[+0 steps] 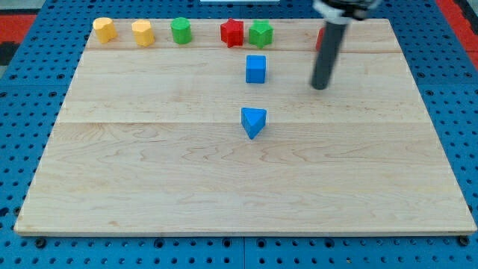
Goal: Slightly push the blue cube towards the blue triangle
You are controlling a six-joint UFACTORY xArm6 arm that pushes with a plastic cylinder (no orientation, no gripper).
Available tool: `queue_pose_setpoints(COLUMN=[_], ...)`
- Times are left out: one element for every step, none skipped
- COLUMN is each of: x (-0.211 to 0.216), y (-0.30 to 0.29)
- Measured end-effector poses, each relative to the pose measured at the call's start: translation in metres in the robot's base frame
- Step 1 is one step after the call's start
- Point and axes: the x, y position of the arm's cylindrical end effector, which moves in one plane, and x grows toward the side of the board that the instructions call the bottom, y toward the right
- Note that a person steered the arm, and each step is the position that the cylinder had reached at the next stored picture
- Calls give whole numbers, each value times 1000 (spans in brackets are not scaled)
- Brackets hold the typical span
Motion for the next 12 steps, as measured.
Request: queue_pose_setpoints(x=[-7, 3, -7, -52, -78, -65, -36, -31, -61, -84, -66, -53], y=[-70, -71, -136, -172, -161, -141, -115, -111, -136, -116, -92, -81])
